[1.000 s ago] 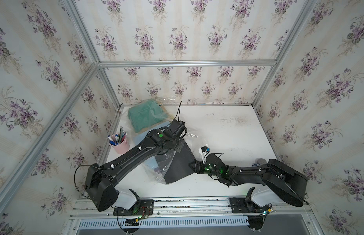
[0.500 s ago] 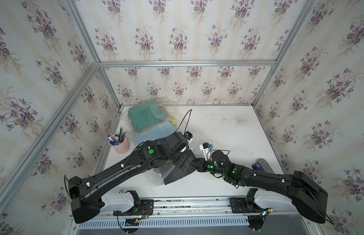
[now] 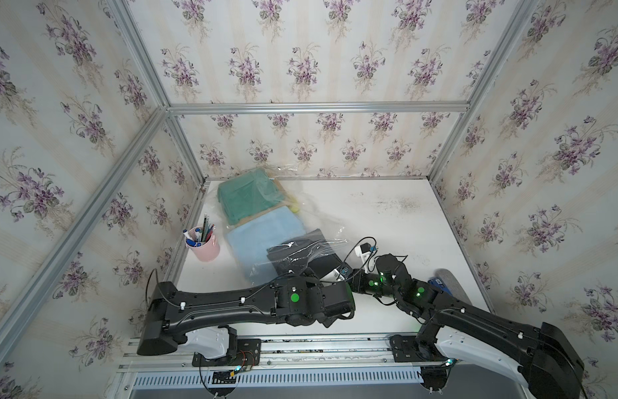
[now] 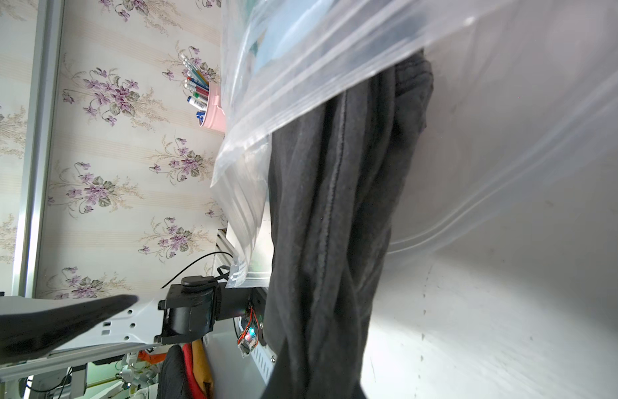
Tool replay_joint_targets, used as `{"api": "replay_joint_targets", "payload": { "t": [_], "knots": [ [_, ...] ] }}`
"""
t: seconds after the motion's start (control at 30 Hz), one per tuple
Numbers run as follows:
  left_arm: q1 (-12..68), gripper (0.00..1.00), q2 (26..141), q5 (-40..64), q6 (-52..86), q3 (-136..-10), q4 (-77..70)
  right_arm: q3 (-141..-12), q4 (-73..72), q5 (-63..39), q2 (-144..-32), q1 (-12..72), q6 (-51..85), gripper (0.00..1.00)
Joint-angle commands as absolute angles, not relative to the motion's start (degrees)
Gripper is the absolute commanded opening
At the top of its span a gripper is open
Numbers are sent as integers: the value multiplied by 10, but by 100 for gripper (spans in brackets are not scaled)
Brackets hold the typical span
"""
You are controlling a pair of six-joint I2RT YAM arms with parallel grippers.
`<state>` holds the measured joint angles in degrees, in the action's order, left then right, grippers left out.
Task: Take the trousers out of the vacuum bag
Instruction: Take out the trousers from the vacuum bag.
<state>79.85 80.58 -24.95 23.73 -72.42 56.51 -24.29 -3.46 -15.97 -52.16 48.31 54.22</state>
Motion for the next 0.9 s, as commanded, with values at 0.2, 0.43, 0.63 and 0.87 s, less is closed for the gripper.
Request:
{"api": "replay_joint_targets", "payload": {
  "t": [0.2, 0.43, 0.63, 0.87],
  "knots": [
    [832, 100, 884, -309, 341, -709, 593, -238, -22, -182, -490, 464, 555, 0],
    [845, 100, 899, -316, 392, -674, 601, -235, -22, -199, -482, 449, 555, 0],
    [849, 100, 901, -327, 414, -638, 591, -234, -19, -208, -472, 438, 556, 0],
    [851, 100, 907, -322, 426, -604, 553, -234, -25, -227, -469, 426, 562, 0]
  ]
}}
